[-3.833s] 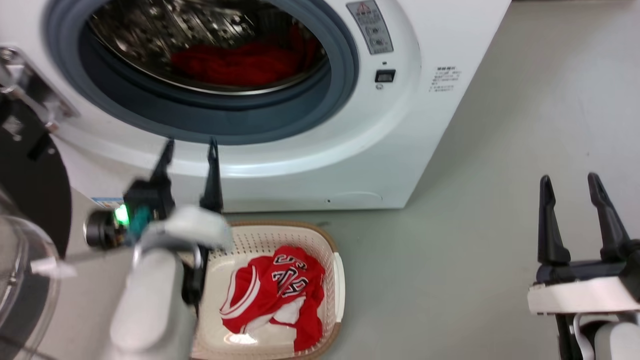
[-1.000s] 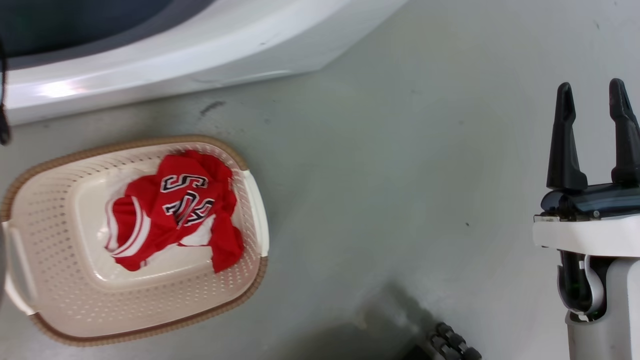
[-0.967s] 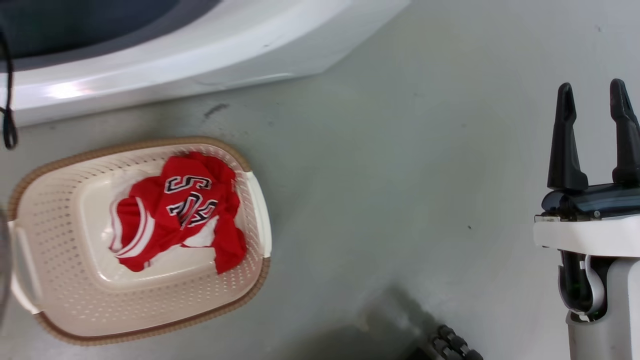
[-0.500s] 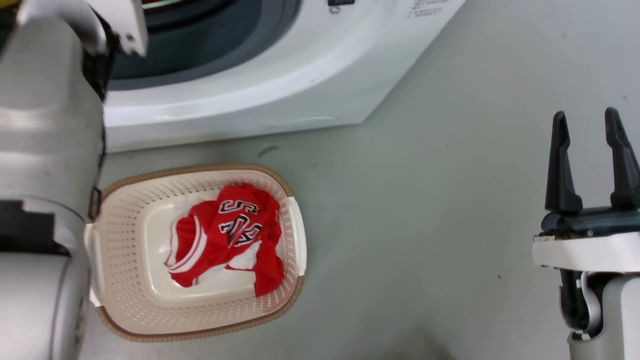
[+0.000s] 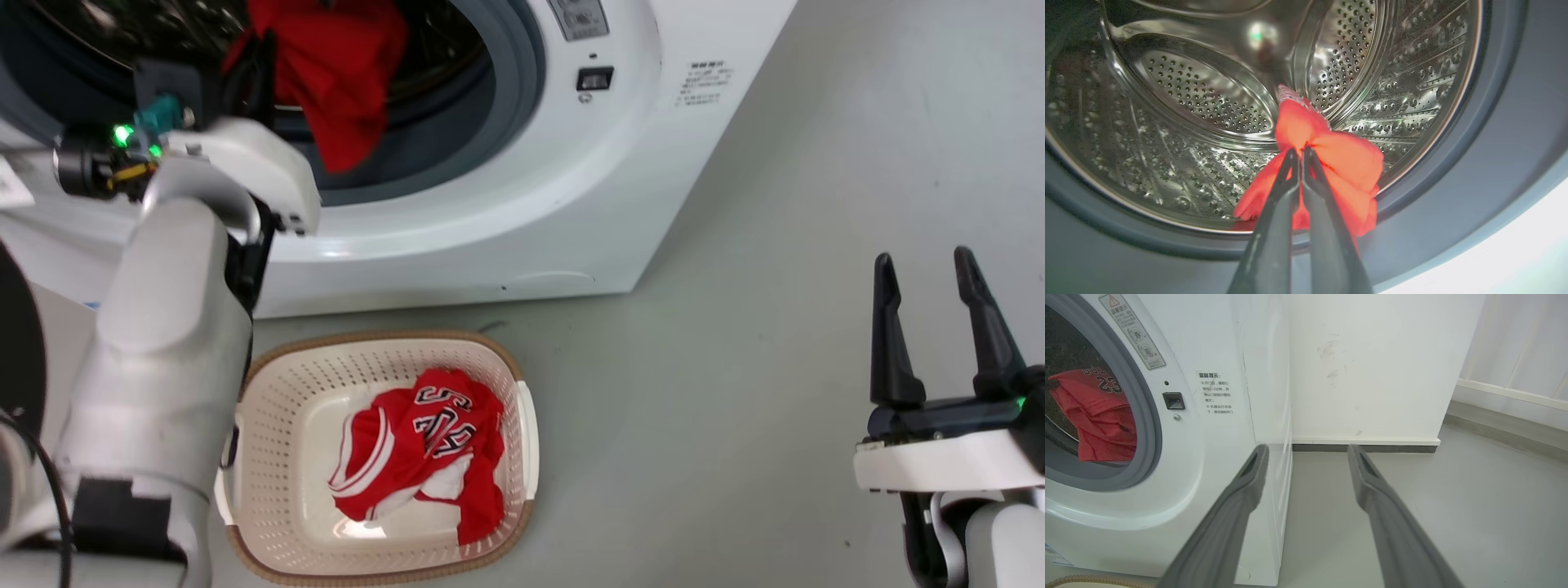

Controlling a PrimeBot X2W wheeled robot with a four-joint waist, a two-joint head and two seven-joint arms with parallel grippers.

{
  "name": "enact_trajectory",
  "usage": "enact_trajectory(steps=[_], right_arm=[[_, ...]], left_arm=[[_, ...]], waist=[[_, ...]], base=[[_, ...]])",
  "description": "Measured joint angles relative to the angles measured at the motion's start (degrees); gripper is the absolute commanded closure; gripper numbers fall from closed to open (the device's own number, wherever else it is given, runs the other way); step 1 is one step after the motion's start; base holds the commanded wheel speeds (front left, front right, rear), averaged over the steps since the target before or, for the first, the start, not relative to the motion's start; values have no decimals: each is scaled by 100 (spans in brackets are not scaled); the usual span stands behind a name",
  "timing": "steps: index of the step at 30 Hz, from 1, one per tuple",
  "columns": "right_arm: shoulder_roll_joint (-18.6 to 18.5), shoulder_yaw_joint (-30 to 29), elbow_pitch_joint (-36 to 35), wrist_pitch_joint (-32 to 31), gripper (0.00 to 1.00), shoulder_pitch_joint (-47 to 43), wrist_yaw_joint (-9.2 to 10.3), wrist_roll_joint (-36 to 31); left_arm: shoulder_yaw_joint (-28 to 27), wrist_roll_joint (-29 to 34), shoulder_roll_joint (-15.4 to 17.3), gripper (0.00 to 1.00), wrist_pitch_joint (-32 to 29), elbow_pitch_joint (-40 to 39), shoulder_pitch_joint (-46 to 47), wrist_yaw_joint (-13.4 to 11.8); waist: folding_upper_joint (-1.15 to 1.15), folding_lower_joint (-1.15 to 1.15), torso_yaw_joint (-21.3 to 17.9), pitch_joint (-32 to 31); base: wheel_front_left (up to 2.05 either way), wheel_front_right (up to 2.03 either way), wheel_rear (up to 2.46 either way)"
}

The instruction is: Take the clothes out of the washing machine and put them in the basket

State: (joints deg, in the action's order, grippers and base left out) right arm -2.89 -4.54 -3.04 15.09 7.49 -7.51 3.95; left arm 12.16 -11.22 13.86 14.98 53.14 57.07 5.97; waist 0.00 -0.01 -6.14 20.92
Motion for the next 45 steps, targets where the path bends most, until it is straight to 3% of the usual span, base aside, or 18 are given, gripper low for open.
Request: enact_trajectory(steps=[16,32,45], right_arm=[[0,24,115,0,0,-451,0,-99],[0,-23,158,0,0,-775,0,-98],[0,-20,166,0,0,-812,0,-79]], left_arm=[[-49,51,34,100,-3,-2894,-1937,-314],[-55,30,268,100,-569,-5557,-3458,-737],[141,26,398,100,-913,-6362,-4467,-825]], waist=[[0,0,309,-909],[0,1,440,-1320],[0,1,480,-1289]], base=[[0,0,0],[0,0,0],[0,0,0]])
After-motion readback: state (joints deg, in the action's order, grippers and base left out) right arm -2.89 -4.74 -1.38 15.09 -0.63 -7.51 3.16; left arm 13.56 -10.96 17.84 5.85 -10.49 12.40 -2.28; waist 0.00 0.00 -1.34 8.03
